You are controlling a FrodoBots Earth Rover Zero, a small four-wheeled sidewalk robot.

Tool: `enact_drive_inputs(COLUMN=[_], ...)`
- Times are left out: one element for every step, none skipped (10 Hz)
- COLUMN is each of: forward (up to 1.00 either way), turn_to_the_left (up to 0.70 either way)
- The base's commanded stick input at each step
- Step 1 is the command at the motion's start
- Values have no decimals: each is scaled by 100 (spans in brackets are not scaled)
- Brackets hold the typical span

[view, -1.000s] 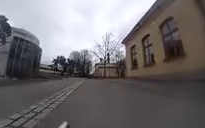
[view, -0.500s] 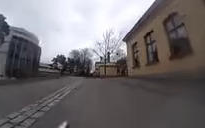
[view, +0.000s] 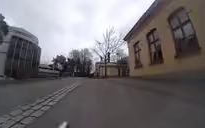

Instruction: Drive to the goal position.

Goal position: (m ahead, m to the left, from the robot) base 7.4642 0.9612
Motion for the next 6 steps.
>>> enact_drive_inputs(forward=[100, 100, 100, 100, 100, 100], turn_to_the_left=[0, 0, 0, 0, 0, 0])
